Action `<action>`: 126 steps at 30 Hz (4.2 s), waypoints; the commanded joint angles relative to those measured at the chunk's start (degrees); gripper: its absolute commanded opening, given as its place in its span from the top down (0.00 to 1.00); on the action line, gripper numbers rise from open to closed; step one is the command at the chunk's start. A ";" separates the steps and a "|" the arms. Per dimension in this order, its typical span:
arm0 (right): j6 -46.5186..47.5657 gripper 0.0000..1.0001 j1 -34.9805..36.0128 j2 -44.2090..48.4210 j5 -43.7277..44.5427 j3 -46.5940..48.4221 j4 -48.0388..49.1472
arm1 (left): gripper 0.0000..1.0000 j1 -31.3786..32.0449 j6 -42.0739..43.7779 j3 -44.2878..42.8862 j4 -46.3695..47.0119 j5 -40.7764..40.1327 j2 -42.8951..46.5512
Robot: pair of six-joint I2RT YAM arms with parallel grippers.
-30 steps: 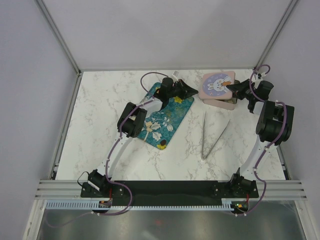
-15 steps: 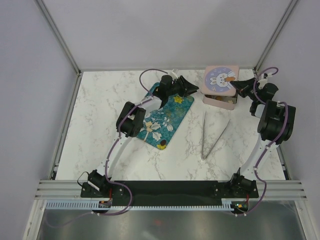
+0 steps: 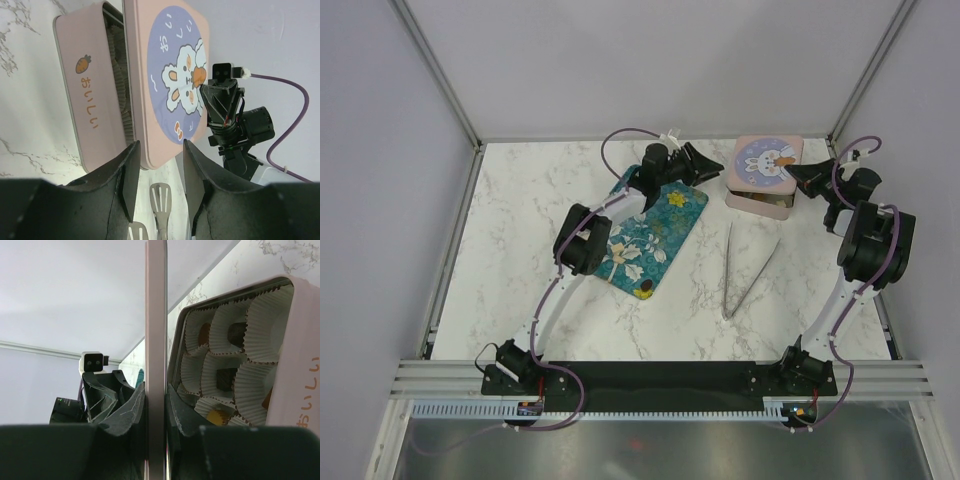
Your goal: Pack the chocolate
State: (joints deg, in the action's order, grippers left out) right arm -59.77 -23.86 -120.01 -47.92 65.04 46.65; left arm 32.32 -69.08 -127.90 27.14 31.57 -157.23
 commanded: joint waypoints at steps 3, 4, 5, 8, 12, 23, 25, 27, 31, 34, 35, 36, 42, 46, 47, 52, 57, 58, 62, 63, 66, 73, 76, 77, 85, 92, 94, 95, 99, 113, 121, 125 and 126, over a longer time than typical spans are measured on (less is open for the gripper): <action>0.70 1.00 -0.40 -0.76 0.90 -0.96 2.48 | 0.54 1.26 3.42 -2.45 0.64 -1.51 0.08; 0.79 1.00 -0.57 -0.67 1.16 -1.05 2.30 | 0.54 1.35 3.69 -2.45 0.55 -1.60 -0.01; 1.05 1.00 -0.75 -0.76 1.42 -1.31 1.69 | 0.54 1.43 3.95 -2.45 0.38 -1.78 -0.01; 2.29 1.00 -0.84 -1.46 0.90 -0.44 -0.77 | 0.54 1.70 3.86 -2.36 0.02 -2.13 -0.45; 2.55 1.00 -1.28 -1.20 2.04 -1.75 -0.86 | 0.54 2.14 3.69 -2.53 0.11 -2.39 -0.89; 2.29 1.00 -2.77 -2.69 2.48 -2.28 -1.13 | 0.54 2.66 3.69 -2.89 0.11 -2.92 -1.24; 2.02 1.00 -2.95 -2.95 2.57 -2.37 -0.95 | 0.54 2.75 3.60 -2.89 0.02 -2.92 -1.24; 1.76 0.99 -3.21 -3.48 2.57 -2.37 -1.04 | 0.54 2.84 3.69 -2.89 0.11 -2.92 -1.24; 2.19 0.87 -3.74 -3.31 3.53 -3.07 -1.56 | 0.54 2.93 3.60 -2.71 0.02 -2.66 -1.06; 3.42 0.79 -3.92 -2.87 3.89 -2.46 -3.76 | 0.53 3.02 3.69 -2.62 -0.07 -2.74 -1.15; 3.69 0.77 -4.00 -2.60 4.15 -2.37 -4.37 | 0.53 3.02 3.60 -2.62 -0.07 -2.83 -1.33; 3.95 0.76 -4.00 -2.34 4.50 -2.37 -4.73 | 0.53 3.10 3.69 -2.62 -0.07 -2.83 -1.50; 8.35 0.64 -4.44 -0.41 7.40 -2.11 -10.79 | 0.53 3.28 3.51 -2.71 -0.07 -3.01 -1.77; 9.05 0.59 -4.97 0.47 8.36 -2.19 -12.28 | 0.53 3.28 3.51 -2.62 -0.15 -2.92 -1.68; 9.66 0.59 -5.06 0.91 8.63 -2.11 -12.72 | 0.53 3.28 3.60 -2.71 -0.24 -3.01 -1.59; 11.78 0.59 -5.06 1.09 9.86 -1.05 -16.42 | 0.53 3.28 3.69 -2.62 -0.33 -3.18 -1.77; 13.36 0.57 -5.15 1.44 11.09 -0.79 -18.17 | 0.53 3.37 3.51 -3.15 -0.24 -3.53 -2.47; 14.23 0.57 -5.15 1.62 11.36 -0.35 -19.22 | 0.53 3.37 3.43 -3.32 -0.24 -3.62 -2.73; 16.43 0.56 -5.06 2.14 12.50 0.44 -21.95 | 0.53 3.63 2.90 -4.38 -0.07 -4.24 -3.61; 16.96 0.56 -5.06 2.14 13.20 0.53 -22.57 | 0.53 3.81 2.90 -4.90 0.02 -4.50 -3.96; 19.60 0.56 -4.97 2.85 15.13 0.97 -25.99 | 0.53 4.25 2.81 -5.35 0.02 -5.11 -4.31; 20.39 0.50 -4.71 2.67 15.05 1.67 -26.44 | 0.53 4.69 3.25 -5.35 0.02 -5.56 -4.58; 20.13 0.50 -4.62 2.32 14.70 1.67 -25.65 | 0.53 4.69 3.25 -5.35 0.02 -5.73 -4.75; 20.04 0.49 -4.53 2.32 14.61 1.76 -25.65 | 0.53 4.69 3.25 -5.35 0.02 -5.65 -4.75; 22.49 0.52 -3.65 1.79 15.05 2.90 -28.98 | 0.55 4.69 2.81 -5.17 -0.15 -5.73 -4.84; 27.15 0.57 -2.69 2.06 17.69 3.96 -36.01 | 0.57 4.69 3.16 -4.91 -2.35 -5.12 -4.32; 27.86 0.57 -2.42 2.32 17.60 4.57 -37.60 | 0.57 4.69 3.16 -4.91 -2.61 -5.12 -4.05; 28.82 0.57 -2.34 2.49 17.86 4.75 -38.21 | 0.57 4.69 3.16 -4.82 -2.70 -5.12 -4.05; 32.16 0.55 -2.16 2.94 18.21 6.59 -43.21 | 0.58 4.69 3.33 -4.56 -3.40 -4.50 -3.70; 33.93 0.46 -0.93 5.48 17.86 8.88 -46.57 | 0.59 4.69 3.43 -1.30 -4.20 -3.18 -1.85; 33.66 0.45 0.21 5.57 16.72 7.48 -48.04 | 0.59 4.77 3.43 -1.21 -4.63 -2.66 -1.68; 33.84 0.51 0.21 5.57 17.95 6.60 -51.56 | 0.60 4.77 3.51 -0.95 -4.81 -2.39 -1.42; 35.06 0.53 0.21 5.22 18.30 6.60 -52.62 | 0.60 4.77 3.60 -0.86 -4.81 -2.31 -1.41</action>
State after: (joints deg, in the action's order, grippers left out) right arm -27.83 -24.21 -115.22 -31.03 73.38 1.91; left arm 36.69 -67.99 -129.36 22.87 28.56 -161.53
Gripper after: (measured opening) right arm 0.486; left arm 0.407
